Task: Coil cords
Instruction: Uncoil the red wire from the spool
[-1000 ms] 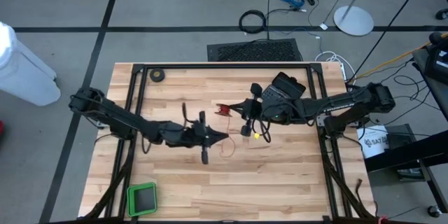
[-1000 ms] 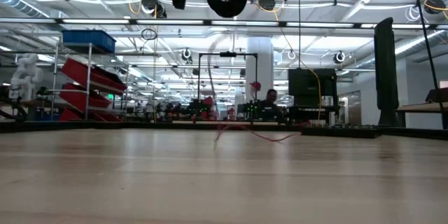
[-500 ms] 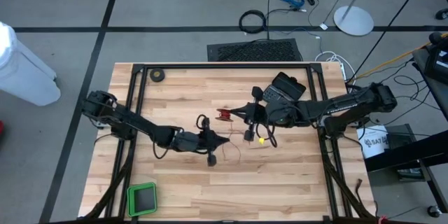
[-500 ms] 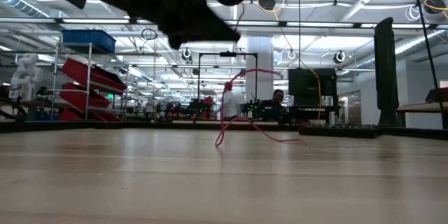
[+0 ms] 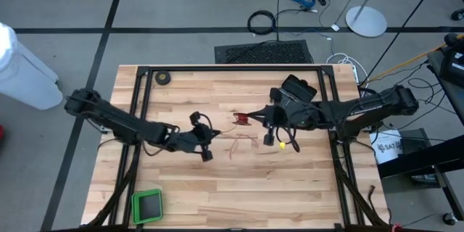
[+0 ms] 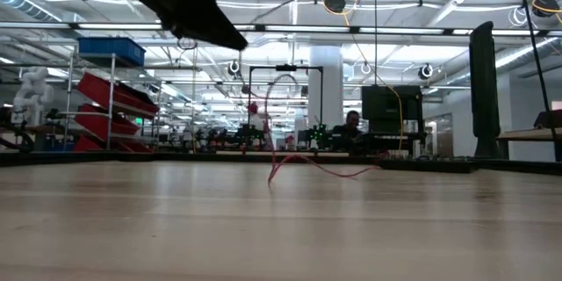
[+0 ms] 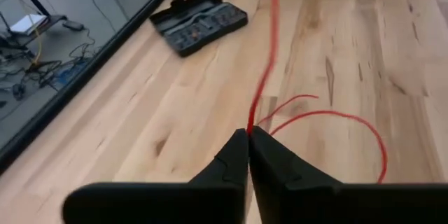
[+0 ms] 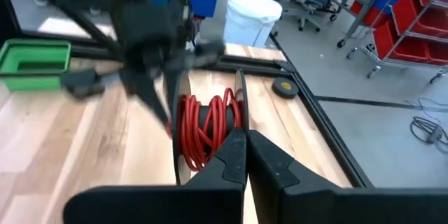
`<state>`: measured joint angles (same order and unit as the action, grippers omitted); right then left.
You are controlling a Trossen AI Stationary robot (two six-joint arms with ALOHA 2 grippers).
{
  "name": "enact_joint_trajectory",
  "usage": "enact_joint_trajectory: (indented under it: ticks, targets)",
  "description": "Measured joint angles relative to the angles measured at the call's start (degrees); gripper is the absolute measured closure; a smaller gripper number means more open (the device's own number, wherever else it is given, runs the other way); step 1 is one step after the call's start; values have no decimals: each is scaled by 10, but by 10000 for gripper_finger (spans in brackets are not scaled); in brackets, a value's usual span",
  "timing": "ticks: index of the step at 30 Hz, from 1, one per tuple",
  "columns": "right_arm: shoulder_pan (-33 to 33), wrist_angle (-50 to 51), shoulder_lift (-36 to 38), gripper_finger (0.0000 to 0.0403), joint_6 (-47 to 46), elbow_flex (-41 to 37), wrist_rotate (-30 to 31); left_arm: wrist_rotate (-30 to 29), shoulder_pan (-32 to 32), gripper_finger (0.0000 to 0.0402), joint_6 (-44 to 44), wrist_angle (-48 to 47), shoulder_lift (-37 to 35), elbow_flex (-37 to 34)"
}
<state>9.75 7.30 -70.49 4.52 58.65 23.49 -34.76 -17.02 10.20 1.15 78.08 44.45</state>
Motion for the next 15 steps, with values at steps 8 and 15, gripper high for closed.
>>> enact_joint_trajectory:
  ticks: [8,15]
  targets:
    - [-25,32,4,403,6,0,-51,-1,0,290,43,-117,-121,0]
    - [-30,40,4,403,5,0,-63,-1,-4,277,10,-17,-144,0]
